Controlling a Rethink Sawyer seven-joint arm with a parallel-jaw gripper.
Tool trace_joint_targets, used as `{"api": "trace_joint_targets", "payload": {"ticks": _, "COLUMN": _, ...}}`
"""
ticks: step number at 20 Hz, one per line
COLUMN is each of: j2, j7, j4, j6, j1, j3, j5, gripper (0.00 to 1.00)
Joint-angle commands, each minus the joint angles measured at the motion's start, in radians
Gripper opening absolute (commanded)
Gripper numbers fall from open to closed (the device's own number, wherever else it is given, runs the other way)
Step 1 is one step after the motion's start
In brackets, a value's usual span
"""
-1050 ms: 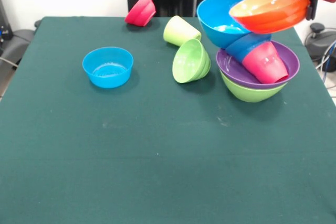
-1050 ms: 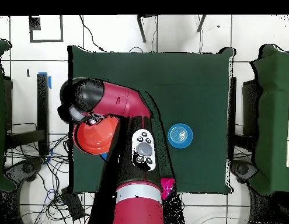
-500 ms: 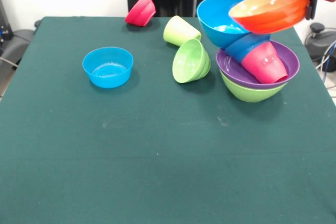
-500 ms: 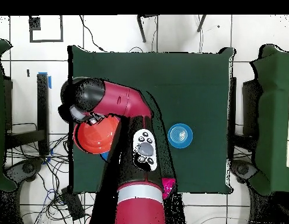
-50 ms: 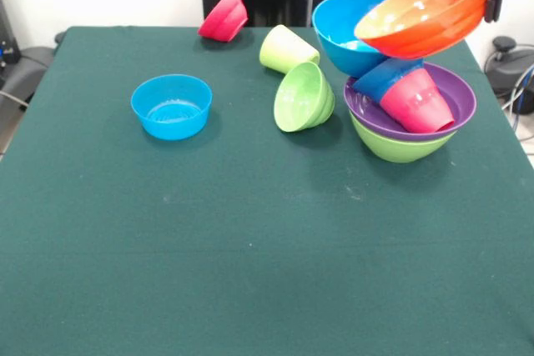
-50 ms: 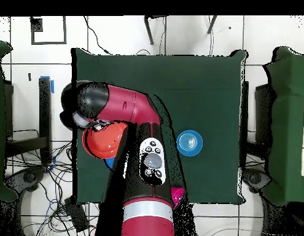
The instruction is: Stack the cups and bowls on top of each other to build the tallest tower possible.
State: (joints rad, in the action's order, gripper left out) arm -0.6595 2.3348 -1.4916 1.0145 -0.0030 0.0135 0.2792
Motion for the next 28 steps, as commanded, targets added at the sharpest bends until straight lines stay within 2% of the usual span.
{"api": "trace_joint_targets", "payload": {"ticks": 1, "j2": -0.035, "j7": -0.062, "j4": -0.047, "j6": 0.123, "j1": -0.035, "j3": 0.031, "j5": -0.103, "gripper": 0.00}}
{"api": "trace_joint_targets", "payload": {"ticks": 9, "j2": -0.081, "j7": -0.092, "j4": -0.125, "j6": 0.094, "j1": -0.057, "j3": 0.038, "j5": -0.137, "gripper": 0.00}}
{"api": "trace_joint_targets", "payload": {"ticks": 20, "j2": -0.062, "j7": -0.081, "j4": -0.115, "j6": 0.065, "j1": -0.080, "j3": 0.064, "j5": -0.176, "gripper": 0.00}}
{"api": "trace_joint_targets", "payload": {"ticks": 28, "j2": -0.082, "j7": -0.109, "j4": -0.208, "j6": -0.054, "j1": -0.095, "j3": 0.081, "j5": -0.172, "gripper": 0.00}}
